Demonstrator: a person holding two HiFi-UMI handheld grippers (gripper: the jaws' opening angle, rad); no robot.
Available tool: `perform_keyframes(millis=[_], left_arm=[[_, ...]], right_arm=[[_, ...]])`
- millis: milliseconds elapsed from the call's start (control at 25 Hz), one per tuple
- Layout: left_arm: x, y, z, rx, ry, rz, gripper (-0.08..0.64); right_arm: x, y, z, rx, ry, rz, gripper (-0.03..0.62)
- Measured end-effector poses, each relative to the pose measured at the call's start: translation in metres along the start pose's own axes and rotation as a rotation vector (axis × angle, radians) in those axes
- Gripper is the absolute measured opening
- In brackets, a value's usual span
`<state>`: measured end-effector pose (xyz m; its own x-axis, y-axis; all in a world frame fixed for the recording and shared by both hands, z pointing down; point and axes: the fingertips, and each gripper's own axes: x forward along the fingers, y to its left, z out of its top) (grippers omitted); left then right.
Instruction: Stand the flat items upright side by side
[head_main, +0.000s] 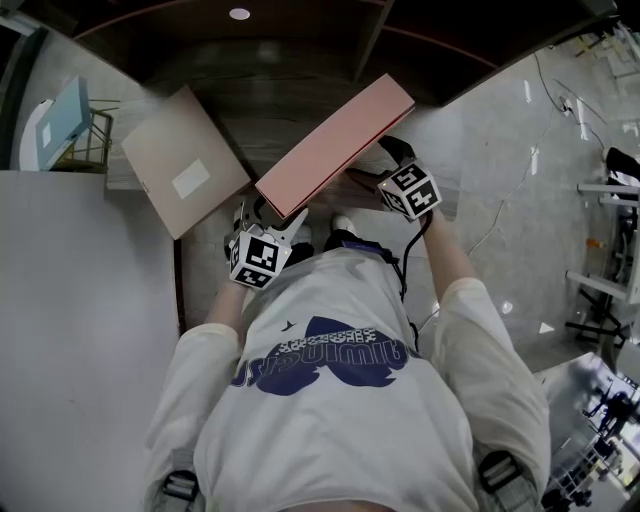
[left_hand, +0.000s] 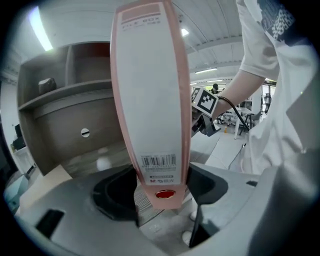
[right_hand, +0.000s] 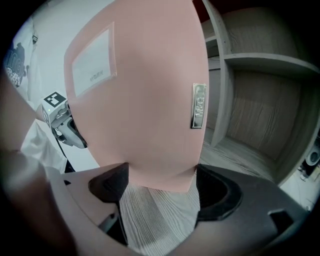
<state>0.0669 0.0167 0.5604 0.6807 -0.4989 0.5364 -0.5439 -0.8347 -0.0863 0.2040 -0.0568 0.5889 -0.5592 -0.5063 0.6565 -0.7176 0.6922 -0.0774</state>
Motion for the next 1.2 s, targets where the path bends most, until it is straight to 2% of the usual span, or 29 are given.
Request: perform_keyframes(millis=[160,240,360,520,600,720,880,1200], left_arm=[[-0.001,0.000,0.002,-0.014,0.007,0.005,0.301],[0.000,0.000,0.002,-0.015,0.016,0.012,0.301],[0.000,-0.001,0.002,-0.025,0.022,0.023,0.301],[-0.001,-0.001,0.002,-0.026,0.036,0.031,0.301],[0.000,-0.001,0.002,-0.031,0.047,0.035,0.301],[0.003,-0.002,0.003,-0.042,0.059,0.039,0.301],[0.008,-0.005,0.007,-0.049,0.067,0.037,0.301],[0.011,-0.010,0.010,-0.039,0.063,-0.005,0.301]], right_arm=[[-0.002,0.000,-0.001,0.028,0.011,0.006,0.402],[-0.010,-0.001,0.004,0.088,-0.017,-0.001,0.402],[-0.039,0.004,0.025,0.191,-0.129,-0.038,0.408],[-0.096,0.040,0.075,0.201,-0.293,-0.087,0.419],[-0.112,0.068,0.096,0.196,-0.329,-0.081,0.425],[-0.113,0.104,0.110,0.184,-0.307,-0.070,0.436],[-0.105,0.130,0.115,0.202,-0.289,-0.075,0.447],[-0.089,0.147,0.128,0.248,-0.304,-0.155,0.456]])
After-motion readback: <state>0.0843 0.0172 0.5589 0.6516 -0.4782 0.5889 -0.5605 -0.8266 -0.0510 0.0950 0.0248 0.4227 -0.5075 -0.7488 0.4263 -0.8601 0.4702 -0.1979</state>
